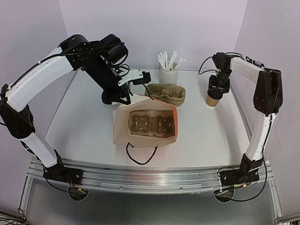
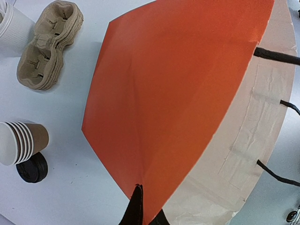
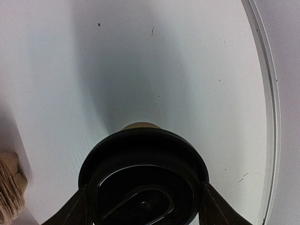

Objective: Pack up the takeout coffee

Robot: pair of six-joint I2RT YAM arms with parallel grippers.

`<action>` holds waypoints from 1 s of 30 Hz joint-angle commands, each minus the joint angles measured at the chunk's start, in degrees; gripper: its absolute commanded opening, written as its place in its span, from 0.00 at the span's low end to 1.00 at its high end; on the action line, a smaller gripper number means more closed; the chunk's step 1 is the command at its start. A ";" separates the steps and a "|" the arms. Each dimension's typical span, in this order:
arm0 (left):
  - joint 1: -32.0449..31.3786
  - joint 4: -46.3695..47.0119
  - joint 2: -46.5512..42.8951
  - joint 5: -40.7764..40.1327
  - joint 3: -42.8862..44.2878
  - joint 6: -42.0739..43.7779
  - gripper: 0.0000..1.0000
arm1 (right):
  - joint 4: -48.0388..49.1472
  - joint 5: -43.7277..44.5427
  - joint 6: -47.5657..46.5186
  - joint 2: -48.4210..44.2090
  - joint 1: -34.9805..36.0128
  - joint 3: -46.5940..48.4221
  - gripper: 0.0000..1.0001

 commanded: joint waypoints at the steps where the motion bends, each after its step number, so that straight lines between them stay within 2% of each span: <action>1: 0.24 -7.45 -0.89 0.82 0.84 -0.06 0.00 | -5.88 -3.05 1.77 7.63 0.88 -7.15 0.64; 3: 0.24 -7.42 -0.82 0.96 0.92 -0.07 0.00 | -5.98 -3.14 1.56 8.24 1.20 -6.64 0.63; 7: 0.24 -7.27 -0.90 1.02 0.85 -0.03 0.00 | -6.37 -4.19 1.32 8.37 1.24 -4.22 0.53; 13: 0.24 -7.16 -1.37 0.85 0.59 -0.13 0.00 | -11.57 -2.87 -0.16 6.07 1.26 2.60 0.44; 23: 0.23 -5.97 -0.92 -0.11 -0.07 -1.62 0.00 | -18.13 -0.48 -1.06 -1.98 2.94 8.56 0.41; 30: 0.24 -5.49 -0.31 -1.48 1.11 -3.00 0.00 | -26.22 -0.89 -1.89 -7.67 7.57 14.53 0.39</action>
